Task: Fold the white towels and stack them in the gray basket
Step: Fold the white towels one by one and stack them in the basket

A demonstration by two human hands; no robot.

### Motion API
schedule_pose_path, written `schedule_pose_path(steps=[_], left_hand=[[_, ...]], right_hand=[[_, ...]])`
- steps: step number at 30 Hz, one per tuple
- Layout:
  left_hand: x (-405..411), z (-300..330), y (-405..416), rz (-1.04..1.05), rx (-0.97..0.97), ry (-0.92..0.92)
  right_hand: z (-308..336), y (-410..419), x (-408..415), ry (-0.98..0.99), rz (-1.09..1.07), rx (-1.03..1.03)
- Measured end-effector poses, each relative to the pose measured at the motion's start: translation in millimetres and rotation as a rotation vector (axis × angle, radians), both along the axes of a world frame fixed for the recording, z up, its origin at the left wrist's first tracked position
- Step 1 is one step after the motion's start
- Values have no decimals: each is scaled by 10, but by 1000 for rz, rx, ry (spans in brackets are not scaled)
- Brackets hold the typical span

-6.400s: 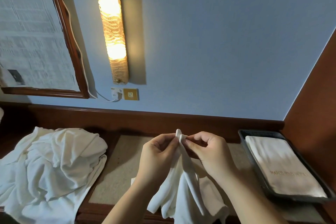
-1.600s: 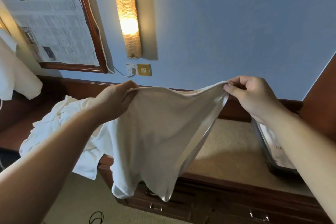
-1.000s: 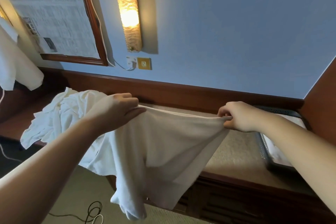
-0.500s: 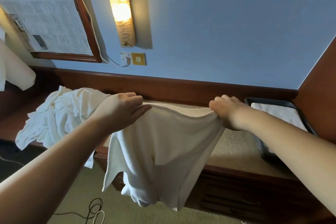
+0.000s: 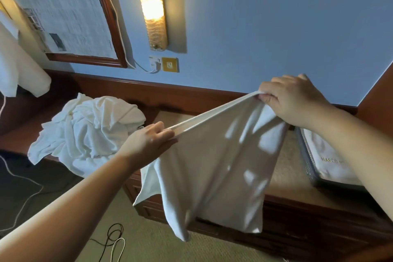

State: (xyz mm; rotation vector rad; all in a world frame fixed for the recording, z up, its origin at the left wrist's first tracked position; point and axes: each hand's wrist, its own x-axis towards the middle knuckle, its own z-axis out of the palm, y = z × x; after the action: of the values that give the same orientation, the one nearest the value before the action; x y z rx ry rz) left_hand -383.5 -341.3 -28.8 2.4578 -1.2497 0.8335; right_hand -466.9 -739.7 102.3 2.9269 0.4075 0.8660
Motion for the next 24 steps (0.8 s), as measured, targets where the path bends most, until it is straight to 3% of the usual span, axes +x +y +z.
schedule_pose_path(steps=[5, 11, 15, 19, 24], left_hand=[[-151, -424, -76, 136, -59, 107], [-421, -892, -290, 313, -196, 459], [-556, -1113, -407, 392, -163, 653], [-662, -1227, -493, 343, -228, 711], [-799, -1427, -369, 245, -258, 634]], right_hand=[[202, 330, -18, -150, 115, -39], [288, 545, -63, -183, 165, -103], [390, 474, -131, -191, 160, -72], [426, 399, -192, -186, 137, -77], [348, 241, -194, -124, 79, -48]])
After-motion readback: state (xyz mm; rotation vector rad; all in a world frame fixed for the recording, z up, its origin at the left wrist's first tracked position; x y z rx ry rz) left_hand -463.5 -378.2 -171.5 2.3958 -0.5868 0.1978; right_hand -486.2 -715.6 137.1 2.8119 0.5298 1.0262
